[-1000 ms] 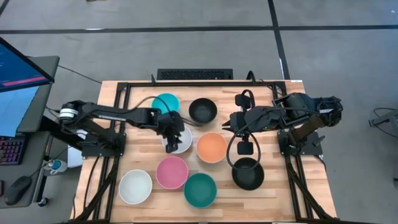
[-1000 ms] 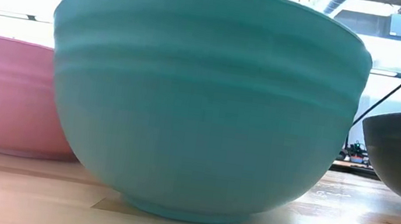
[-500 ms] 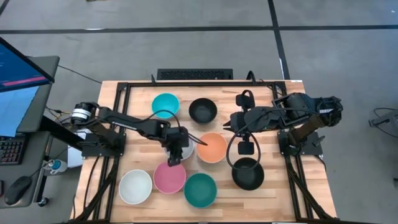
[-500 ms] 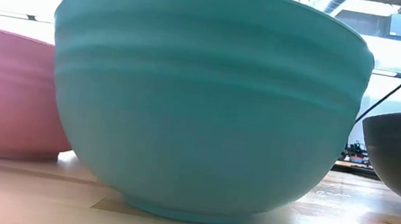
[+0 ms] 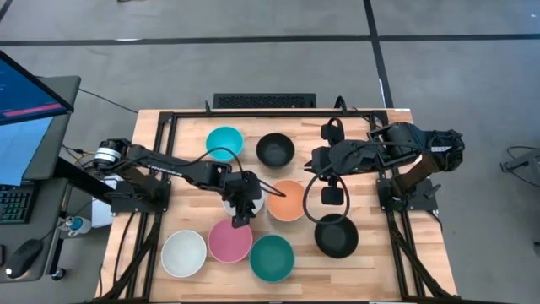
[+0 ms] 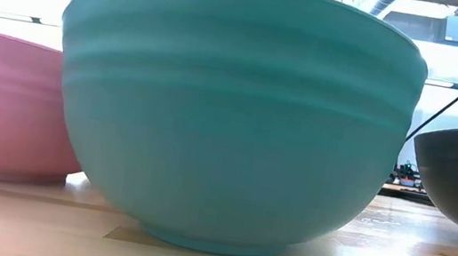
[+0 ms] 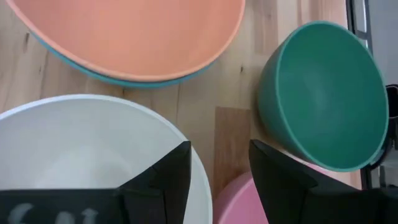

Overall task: Nest bowls inside each other
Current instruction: Stack the top white bowl on top of the orange bowl

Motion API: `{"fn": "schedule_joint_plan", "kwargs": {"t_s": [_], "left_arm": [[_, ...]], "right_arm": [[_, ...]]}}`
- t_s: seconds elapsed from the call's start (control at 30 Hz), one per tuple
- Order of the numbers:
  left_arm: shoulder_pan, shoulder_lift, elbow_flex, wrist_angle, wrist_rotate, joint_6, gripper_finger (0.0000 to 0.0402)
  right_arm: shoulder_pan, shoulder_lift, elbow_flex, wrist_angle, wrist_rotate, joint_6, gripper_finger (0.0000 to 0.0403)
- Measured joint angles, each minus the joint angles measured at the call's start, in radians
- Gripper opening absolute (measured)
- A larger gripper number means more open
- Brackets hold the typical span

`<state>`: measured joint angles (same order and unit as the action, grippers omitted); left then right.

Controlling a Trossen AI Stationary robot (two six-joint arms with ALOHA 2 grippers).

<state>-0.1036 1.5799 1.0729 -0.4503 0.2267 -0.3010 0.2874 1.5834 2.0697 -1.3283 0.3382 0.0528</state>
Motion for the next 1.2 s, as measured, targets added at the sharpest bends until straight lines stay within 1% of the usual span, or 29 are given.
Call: {"fn": "schedule_joint_plan", "kwargs": {"t_s": [0.17,0.47,0.57,0.67,0.87,1.2], "left_arm": [[-0.028,0.006,0.0,-0.018,-0.062,-0.007,0.0153],[-0.027,0.015,0.0,-0.036,-0.145,-0.023,0.0153],[-0.027,0.028,-0.001,-0.046,-0.134,-0.028,0.0153],[-0.027,0.047,0.001,-0.021,-0.133,-0.032,0.0153],[-0.026,0.052,0.0,-0.027,-0.134,-0.037,0.0153],[-0.03,0.129,-0.001,0.0,-0.136,-0.06,0.015]], "right_arm": [[0.0,0.0,0.0,0.0,0.0,0.0,0.0064],[0.0,0.0,0.0,-0.002,0.0,0.0,0.0064],[0.0,0.0,0.0,-0.003,0.0,0.0,0.0064],[0.0,0.0,0.0,-0.002,0.0,0.0,0.0064],[0.0,0.0,0.001,-0.004,0.0,-0.001,0.0064],[0.0,0.0,0.001,-0.003,0.0,0.0,0.0064]]}}
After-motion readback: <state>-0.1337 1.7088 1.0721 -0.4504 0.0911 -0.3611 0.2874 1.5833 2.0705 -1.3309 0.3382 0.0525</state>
